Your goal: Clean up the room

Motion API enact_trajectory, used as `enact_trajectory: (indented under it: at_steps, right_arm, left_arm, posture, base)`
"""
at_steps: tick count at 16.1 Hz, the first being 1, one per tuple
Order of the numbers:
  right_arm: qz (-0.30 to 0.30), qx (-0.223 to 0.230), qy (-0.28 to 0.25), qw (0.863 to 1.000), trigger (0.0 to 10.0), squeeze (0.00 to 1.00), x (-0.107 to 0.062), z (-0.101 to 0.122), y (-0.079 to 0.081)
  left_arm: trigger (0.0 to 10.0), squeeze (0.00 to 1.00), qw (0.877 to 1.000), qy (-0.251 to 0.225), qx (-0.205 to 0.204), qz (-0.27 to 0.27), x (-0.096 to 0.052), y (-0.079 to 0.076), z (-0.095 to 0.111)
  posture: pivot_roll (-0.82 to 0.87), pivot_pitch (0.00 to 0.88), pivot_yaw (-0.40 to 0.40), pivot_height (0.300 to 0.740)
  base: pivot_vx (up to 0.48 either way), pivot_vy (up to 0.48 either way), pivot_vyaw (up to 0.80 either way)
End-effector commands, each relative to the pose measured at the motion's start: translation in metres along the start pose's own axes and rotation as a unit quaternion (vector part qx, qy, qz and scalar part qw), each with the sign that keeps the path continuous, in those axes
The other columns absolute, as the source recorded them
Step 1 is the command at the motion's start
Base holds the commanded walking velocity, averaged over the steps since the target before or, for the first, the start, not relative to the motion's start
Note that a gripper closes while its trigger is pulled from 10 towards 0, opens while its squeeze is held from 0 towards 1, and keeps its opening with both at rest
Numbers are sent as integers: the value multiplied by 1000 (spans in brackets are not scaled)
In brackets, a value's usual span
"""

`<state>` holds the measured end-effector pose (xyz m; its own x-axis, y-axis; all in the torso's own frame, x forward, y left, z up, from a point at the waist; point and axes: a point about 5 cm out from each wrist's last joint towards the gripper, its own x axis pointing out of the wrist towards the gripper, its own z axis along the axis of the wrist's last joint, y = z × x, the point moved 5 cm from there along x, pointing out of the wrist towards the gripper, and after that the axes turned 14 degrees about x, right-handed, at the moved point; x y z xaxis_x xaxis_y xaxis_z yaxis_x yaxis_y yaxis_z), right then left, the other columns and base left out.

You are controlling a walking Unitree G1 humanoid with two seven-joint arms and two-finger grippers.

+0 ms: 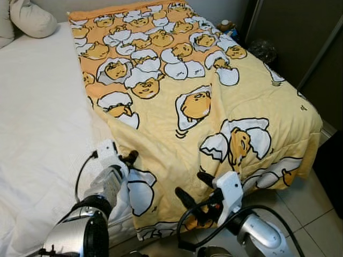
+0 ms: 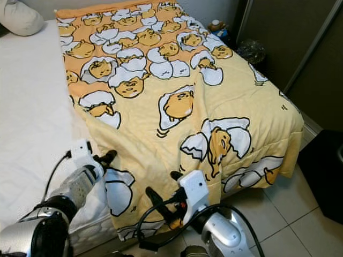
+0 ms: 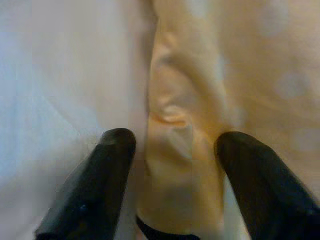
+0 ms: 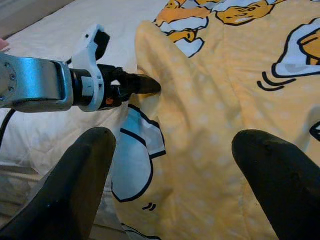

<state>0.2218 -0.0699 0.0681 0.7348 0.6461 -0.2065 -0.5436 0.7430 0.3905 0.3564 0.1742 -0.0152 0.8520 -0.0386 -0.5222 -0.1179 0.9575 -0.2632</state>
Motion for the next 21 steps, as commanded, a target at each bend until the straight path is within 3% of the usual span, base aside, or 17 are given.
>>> enact_trajectory:
  at_steps: [1,4,7,10,11,12,14,19,21]
  right_arm:
    - [-10,2,-4,1000,10000,0,0,2,-4]
    - [-12,6,-3,1000,10000,0,2,0,-2]
    - [-8,12,-2,1000,10000,0,4,-3,2]
    - [-9,14,-3,1000,10000,0,5,-4,3]
    - [-10,15,-2,1000,10000,0,5,-4,3]
    - [-10,15,-2,1000,10000,0,6,-5,3]
    - [-7,17,-2,1000,10000,0,7,-6,4]
    - [-2,17,-1,1000,10000,0,11,-6,5]
    - [0,17,0,1000,10000,0,12,-7,6]
  left_arm:
    - [0,0,999,5,-36,-8,1,-3,0]
    - [0,0,998,-15,-63,-28,0,-5,6]
    - [0,0,999,6,-49,-7,-3,8,-9]
    - [0,0,998,41,10,42,-17,49,-33]
    - [0,0,996,55,29,69,-25,69,-42]
    - [0,0,995,59,34,76,-27,75,-45]
    - [0,0,987,76,68,127,-42,107,-55]
    - [0,0,965,73,175,181,-60,150,-37]
    - [0,0,949,102,220,203,-71,171,-38]
  posture:
    - [-244,82,74,740]
    - [-238,93,86,740]
    - [-229,96,97,740]
    - [-225,95,106,740]
    - [-218,95,110,740]
    - [-216,94,110,740]
    - [-207,91,114,740]
    - [-192,84,115,740]
    - [-192,81,120,740]
  base:
    - [0,0,0]
    - [0,0,0]
    - [0,0,0]
    - [0,0,0]
    - [0,0,0]
    - [0,0,0]
    - [0,0,0]
    - [0,0,0]
    - [0,0,0]
